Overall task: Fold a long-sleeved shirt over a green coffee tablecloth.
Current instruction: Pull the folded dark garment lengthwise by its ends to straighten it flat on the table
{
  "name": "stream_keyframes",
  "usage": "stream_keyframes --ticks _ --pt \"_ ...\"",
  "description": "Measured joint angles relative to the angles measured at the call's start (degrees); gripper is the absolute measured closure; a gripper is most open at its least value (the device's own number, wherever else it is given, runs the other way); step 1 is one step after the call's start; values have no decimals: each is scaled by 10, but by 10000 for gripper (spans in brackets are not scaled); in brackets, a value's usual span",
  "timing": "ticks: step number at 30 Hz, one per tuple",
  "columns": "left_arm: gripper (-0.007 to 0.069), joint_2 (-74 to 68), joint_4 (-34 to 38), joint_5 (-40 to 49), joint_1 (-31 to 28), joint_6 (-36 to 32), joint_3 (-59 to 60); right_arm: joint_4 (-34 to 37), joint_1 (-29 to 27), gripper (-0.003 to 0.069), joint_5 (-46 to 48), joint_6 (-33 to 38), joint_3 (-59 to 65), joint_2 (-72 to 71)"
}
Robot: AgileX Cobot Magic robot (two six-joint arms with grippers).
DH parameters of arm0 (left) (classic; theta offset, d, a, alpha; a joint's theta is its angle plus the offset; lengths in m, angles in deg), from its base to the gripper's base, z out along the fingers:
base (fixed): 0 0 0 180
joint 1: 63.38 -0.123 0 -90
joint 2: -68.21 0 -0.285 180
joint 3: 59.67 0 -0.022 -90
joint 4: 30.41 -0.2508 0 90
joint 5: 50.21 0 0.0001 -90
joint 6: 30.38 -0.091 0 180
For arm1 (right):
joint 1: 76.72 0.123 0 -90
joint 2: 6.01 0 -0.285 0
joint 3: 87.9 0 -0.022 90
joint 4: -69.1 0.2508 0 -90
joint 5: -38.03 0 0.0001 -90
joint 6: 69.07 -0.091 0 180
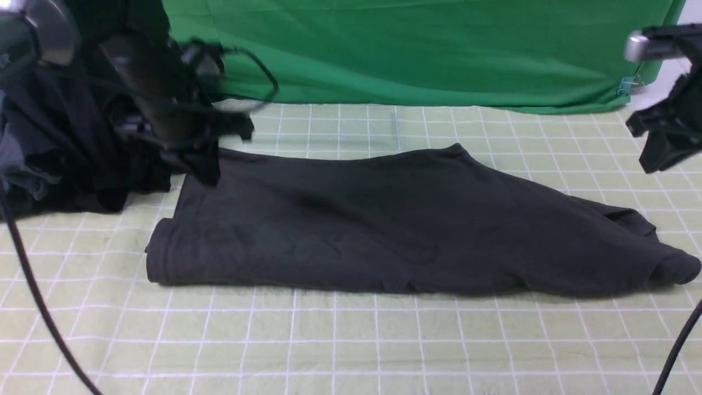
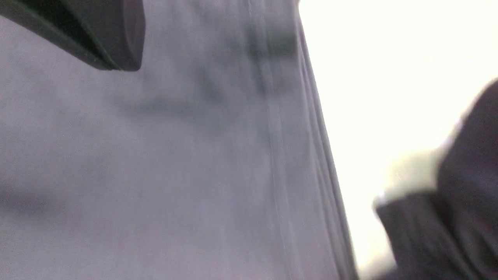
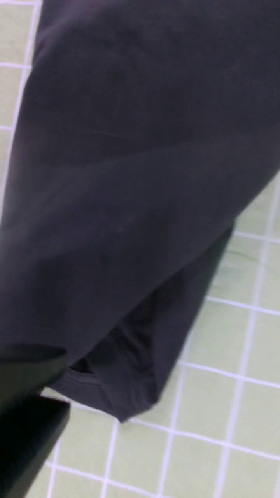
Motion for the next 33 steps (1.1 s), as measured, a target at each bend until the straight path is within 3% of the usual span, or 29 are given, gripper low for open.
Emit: stream_keyframes --ticks 2,5,14,17,19,21,23,33 --pt "631 7 -8 -18 17 -4 43 8 -8 340 -26 15 16 11" --pt "631 7 -8 -53 25 -4 92 15 -8 224 -41 29 21 45" --pt "631 -5 -40 -86 23 -4 148 25 -8 183 -35 44 23 132" --pt "630 -5 -40 -87 23 -4 148 26 -8 247 -36 60 22 143" --pt "630 -5 -40 -88 23 -4 148 26 -8 368 -36 72 22 144" --pt "630 -5 -40 -89 23 -4 148 22 -8 537 -36 76 20 144" --pt "630 -5 -40 -89 23 -4 148 13 -8 616 -33 77 10 144" --pt "630 -5 -40 -89 23 -4 148 -3 -8 649 3 76 -75 144"
